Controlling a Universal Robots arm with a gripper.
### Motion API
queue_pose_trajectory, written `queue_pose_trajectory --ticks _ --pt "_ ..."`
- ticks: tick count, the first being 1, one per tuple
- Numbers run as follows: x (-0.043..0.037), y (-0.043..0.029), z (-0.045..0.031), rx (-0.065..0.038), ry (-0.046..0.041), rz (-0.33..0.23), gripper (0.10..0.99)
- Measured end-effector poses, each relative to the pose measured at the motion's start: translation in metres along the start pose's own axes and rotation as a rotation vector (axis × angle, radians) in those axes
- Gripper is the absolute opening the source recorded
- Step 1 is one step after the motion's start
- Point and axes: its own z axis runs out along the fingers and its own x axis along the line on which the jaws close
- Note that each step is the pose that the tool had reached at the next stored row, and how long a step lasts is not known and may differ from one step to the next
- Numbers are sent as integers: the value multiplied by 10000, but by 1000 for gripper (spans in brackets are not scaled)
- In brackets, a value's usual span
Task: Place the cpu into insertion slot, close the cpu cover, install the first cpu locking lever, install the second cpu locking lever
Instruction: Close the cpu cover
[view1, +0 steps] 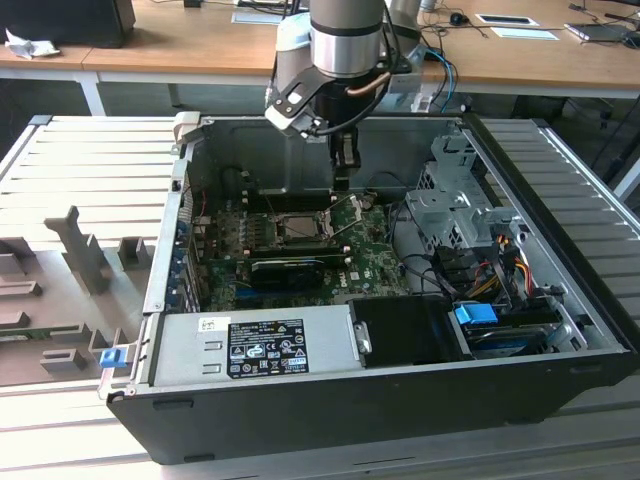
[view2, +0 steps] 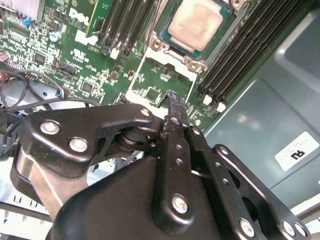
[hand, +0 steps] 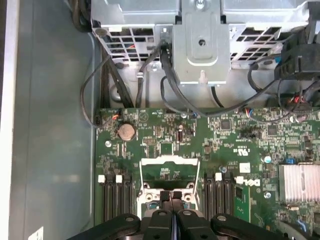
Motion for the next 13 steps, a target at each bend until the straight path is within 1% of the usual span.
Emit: queue_pose_trajectory --ticks 4,5,9,13 --pt "1 100 9 2 0 1 106" --pt "2 134 12 5 0 -2 106" --pt "2 145 20 4 1 0 106" --pt "1 141 64 4 1 0 106"
